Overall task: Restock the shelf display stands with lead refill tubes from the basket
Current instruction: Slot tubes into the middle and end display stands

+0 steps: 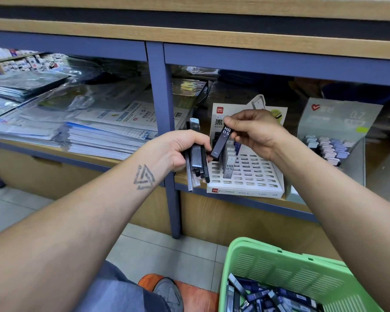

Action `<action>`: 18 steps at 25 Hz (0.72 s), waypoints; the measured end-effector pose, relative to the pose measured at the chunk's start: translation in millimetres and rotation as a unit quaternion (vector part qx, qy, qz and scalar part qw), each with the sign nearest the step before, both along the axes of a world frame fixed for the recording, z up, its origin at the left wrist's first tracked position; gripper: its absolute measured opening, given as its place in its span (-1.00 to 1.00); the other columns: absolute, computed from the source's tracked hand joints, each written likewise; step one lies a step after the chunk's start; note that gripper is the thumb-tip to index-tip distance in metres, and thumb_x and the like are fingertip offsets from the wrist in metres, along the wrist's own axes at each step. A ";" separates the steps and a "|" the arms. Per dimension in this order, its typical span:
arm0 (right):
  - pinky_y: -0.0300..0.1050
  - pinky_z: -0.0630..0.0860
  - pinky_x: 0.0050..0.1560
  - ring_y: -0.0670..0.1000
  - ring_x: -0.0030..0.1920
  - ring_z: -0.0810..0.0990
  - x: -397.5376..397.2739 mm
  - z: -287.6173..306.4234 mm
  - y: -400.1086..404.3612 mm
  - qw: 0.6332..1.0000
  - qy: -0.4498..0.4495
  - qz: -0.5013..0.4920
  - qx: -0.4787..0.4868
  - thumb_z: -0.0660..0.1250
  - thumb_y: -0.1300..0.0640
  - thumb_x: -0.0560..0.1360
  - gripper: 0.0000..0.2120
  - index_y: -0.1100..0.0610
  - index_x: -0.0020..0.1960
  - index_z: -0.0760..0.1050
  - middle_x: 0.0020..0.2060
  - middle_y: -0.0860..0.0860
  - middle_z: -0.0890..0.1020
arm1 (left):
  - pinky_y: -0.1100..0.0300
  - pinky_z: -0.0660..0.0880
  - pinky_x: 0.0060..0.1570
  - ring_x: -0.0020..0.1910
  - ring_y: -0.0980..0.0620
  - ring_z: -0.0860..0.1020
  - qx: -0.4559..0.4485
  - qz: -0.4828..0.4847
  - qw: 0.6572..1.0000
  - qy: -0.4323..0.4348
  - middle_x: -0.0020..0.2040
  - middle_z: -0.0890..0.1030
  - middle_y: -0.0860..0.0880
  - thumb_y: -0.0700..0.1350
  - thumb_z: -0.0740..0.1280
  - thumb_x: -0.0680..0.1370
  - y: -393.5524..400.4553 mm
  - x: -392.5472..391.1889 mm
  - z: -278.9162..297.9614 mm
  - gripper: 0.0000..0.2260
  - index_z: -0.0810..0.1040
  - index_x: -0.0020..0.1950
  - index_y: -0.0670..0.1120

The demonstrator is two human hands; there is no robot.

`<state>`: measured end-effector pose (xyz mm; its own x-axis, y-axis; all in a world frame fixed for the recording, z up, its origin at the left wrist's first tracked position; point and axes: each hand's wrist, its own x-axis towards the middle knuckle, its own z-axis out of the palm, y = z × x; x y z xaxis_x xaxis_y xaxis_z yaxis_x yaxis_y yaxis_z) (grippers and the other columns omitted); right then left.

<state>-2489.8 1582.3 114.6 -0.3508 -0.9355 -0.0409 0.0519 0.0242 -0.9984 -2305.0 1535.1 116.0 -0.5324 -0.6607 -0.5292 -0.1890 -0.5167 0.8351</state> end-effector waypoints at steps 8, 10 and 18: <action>-0.22 0.64 -0.27 0.00 -0.32 0.68 2.5 8.3 -3.1 0.983 0.179 -0.035 -0.014 0.41 0.36 0.54 -0.89 0.25 0.05 0.62 -0.17 0.18 0.69 | 0.20 0.61 -0.41 -0.39 -0.04 0.57 -0.026 0.007 0.998 -0.050 -0.34 0.58 -0.19 -0.41 0.28 0.50 1.5 3.7 -0.5 -0.84 0.49 -0.27 -0.24; -0.13 0.67 -0.15 0.01 -0.26 0.70 5.9 9.5 -7.2 0.944 0.328 -0.038 -0.012 0.44 0.29 0.52 -0.90 0.13 -0.02 0.63 -0.19 0.10 0.70 | 0.19 0.61 -0.40 -0.37 -0.04 0.57 -0.026 0.004 0.998 -0.058 -0.31 0.57 -0.19 -0.40 0.29 0.49 0.6 4.2 -1.2 -0.84 0.49 -0.26 -0.24; -0.01 0.59 0.02 0.06 0.01 0.62 20.4 -7.6 -11.2 0.807 0.589 -0.008 0.033 0.47 0.02 0.49 -0.91 -0.10 0.00 0.66 -0.07 -0.05 0.67 | 0.13 0.58 -0.26 -0.35 -0.02 0.57 -0.028 0.001 0.998 -0.056 -0.31 0.57 -0.17 -0.37 0.30 0.51 0.5 4.1 -0.2 -0.83 0.51 -0.27 -0.23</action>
<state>-2469.4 1571.2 107.0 -0.1946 -0.9402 0.2796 -0.9321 0.0885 -0.3513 -2300.9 1535.6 115.8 -0.4698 -0.6918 -0.5483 -0.2816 -0.4713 0.8358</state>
